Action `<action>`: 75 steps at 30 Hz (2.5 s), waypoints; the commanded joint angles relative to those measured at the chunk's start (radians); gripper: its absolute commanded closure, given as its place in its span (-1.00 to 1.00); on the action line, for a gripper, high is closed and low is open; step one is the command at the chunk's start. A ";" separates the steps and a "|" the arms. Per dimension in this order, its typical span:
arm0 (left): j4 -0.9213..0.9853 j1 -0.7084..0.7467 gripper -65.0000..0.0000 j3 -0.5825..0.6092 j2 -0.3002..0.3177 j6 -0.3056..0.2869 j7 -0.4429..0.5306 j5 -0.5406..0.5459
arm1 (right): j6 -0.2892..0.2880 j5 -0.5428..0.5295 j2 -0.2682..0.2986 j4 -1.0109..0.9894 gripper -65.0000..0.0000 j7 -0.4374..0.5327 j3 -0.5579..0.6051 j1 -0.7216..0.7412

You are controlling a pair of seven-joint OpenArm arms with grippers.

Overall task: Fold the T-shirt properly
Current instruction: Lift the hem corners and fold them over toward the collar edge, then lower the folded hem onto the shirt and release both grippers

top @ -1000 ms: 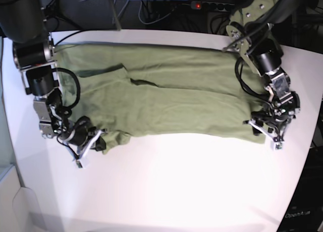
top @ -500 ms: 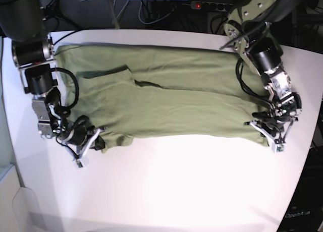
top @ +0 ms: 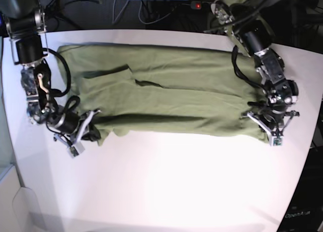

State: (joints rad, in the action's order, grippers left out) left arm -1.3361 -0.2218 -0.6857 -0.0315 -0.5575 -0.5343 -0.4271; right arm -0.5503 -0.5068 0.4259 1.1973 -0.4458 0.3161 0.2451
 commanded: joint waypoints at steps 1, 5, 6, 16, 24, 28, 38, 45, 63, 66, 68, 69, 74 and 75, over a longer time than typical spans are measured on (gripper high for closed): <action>-0.044 -0.012 0.93 0.021 0.006 -0.002 0.024 0.015 | 0.000 -0.014 0.018 0.057 0.98 0.014 -0.034 0.007; -0.102 0.035 0.93 0.037 -0.014 -0.002 0.024 0.017 | 0.000 -0.014 0.035 0.217 0.98 -0.031 -0.143 -0.109; -0.118 0.046 0.93 0.037 -0.014 -0.002 0.024 0.017 | 0.000 -0.014 0.035 0.263 0.98 -0.032 -0.165 -0.148; -0.196 0.117 0.94 0.036 -0.020 -0.002 0.026 0.017 | 0.000 -0.014 0.034 0.586 0.98 -0.058 -0.269 -0.438; -0.332 0.213 0.94 0.039 -0.066 -0.008 0.033 0.018 | 0.000 -0.014 0.012 0.654 0.98 -0.054 -0.271 -0.573; -0.388 0.272 0.94 0.033 -0.092 -0.101 0.110 0.018 | 0.000 -0.014 -0.002 0.672 0.98 -0.002 -0.271 -0.640; -0.409 0.401 0.94 0.004 -0.104 -0.141 0.286 0.018 | 0.000 -0.014 0.006 0.686 0.98 0.095 -0.312 -0.784; -0.406 0.422 0.94 -0.064 -0.107 -0.141 0.374 0.018 | 0.000 -0.014 0.009 0.685 0.98 0.158 -0.400 -0.876; -0.406 0.494 0.94 -0.096 -0.098 -0.141 0.377 0.073 | 0.000 -0.013 -0.057 0.568 0.98 0.232 -0.392 -0.864; -0.414 0.510 0.94 -0.096 -0.097 -0.141 0.377 0.086 | -0.001 -0.013 -0.063 0.519 0.98 0.232 -0.394 -0.838; -0.415 0.513 0.94 -0.095 -0.097 -0.141 0.377 0.084 | -0.001 -0.013 -0.065 0.493 0.98 0.236 -0.394 -0.829; -0.415 0.513 0.94 -0.095 -0.097 -0.141 0.377 0.083 | -0.001 -0.013 -0.065 0.484 0.98 0.241 -0.394 -0.821; -0.412 0.523 0.94 -0.093 -0.097 -0.141 0.377 0.084 | -0.001 -0.013 -0.066 0.445 0.98 0.242 -0.392 -0.809; -0.412 0.528 0.94 -0.095 -0.097 -0.141 0.377 0.084 | -0.001 -0.013 -0.066 0.445 0.98 0.242 -0.392 -0.809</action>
State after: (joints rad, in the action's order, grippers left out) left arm -1.7306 0.3019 -0.7765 -0.1356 -0.7040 -0.1818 -0.3599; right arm -0.5495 -0.5068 0.3489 1.6306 -0.2276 -0.0696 -0.5610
